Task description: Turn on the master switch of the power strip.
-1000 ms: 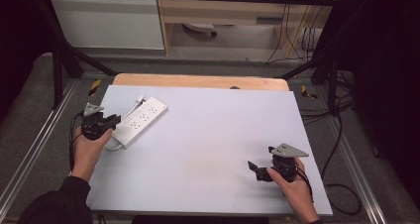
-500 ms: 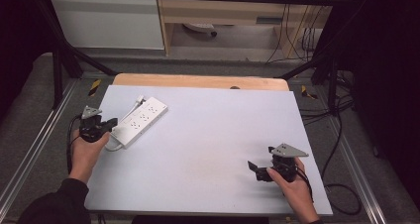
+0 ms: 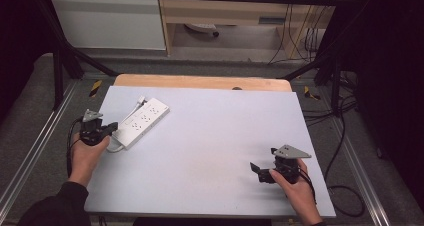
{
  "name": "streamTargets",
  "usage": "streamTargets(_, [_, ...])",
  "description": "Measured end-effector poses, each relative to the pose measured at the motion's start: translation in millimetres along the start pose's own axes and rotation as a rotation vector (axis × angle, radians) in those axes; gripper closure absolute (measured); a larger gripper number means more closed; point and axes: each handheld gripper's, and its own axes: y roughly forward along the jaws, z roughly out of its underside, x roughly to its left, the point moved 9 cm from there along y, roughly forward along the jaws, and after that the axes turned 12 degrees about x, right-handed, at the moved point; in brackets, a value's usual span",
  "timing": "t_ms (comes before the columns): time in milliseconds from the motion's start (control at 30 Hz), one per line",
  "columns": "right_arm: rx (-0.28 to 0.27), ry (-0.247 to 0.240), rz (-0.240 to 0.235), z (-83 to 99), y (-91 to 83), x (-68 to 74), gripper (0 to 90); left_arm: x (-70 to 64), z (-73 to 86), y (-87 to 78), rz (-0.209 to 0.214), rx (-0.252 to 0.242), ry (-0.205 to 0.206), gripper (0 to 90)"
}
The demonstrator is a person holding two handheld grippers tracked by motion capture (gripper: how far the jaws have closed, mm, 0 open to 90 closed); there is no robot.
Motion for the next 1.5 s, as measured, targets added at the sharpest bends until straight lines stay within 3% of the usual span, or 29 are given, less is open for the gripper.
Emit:
streamTargets(867, [0.004, -0.007, -0.003, 0.2, 0.9, 0.9, 3.0, -0.9, 9.7, 2.9, -0.024, 0.029, 0.038, 89.9])
streamTargets(1500, [0.007, -0.009, -0.006, 0.4, 1.3, 1.2, 3.0, -2.7, 11.8, 3.1, -0.022, 0.024, 0.039, 89.9])
